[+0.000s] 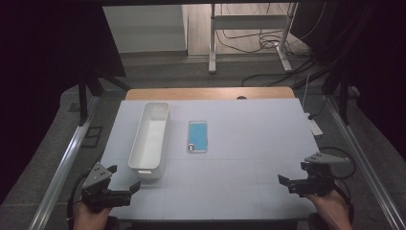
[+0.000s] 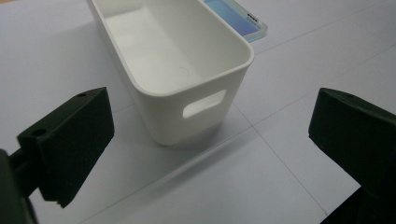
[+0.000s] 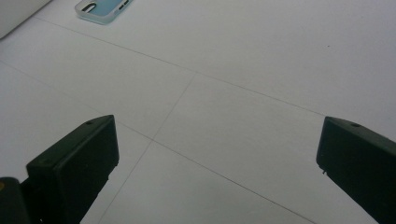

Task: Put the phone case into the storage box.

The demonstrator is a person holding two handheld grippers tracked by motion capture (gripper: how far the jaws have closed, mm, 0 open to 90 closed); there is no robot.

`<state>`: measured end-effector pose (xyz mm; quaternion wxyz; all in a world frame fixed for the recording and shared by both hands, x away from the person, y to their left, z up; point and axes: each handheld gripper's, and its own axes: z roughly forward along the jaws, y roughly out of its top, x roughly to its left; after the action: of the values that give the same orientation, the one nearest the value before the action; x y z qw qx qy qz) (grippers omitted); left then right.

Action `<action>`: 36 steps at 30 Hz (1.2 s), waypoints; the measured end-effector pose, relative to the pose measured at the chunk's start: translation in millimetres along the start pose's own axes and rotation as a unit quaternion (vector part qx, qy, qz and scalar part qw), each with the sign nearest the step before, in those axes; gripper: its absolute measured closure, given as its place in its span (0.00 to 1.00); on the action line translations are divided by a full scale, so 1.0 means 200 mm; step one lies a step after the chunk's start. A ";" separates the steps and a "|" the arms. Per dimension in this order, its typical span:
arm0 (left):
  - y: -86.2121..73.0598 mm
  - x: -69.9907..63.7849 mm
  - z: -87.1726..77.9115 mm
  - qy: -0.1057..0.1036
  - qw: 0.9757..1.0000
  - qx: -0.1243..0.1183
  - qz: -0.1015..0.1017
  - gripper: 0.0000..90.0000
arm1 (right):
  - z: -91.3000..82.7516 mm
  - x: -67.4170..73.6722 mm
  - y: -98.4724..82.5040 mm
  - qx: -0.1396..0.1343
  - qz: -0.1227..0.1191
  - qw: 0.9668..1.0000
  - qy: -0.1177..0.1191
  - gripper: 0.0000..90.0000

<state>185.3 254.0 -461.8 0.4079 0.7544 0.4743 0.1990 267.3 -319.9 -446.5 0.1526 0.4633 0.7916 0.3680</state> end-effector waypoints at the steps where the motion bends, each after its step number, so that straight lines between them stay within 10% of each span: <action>1: 0.00 0.00 0.00 0.000 1.000 0.000 0.000 0.01 | 0.00 0.00 0.00 0.001 0.000 1.000 0.000 0.00; 36: 0.00 0.00 0.00 -0.005 1.000 0.011 -0.002 0.02 | 0.03 0.02 0.03 0.008 -0.028 0.999 0.034 0.00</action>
<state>186.0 254.4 -462.7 0.4024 0.7590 0.4757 0.1890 272.9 -311.6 -446.0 0.1318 0.4296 0.8117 0.3730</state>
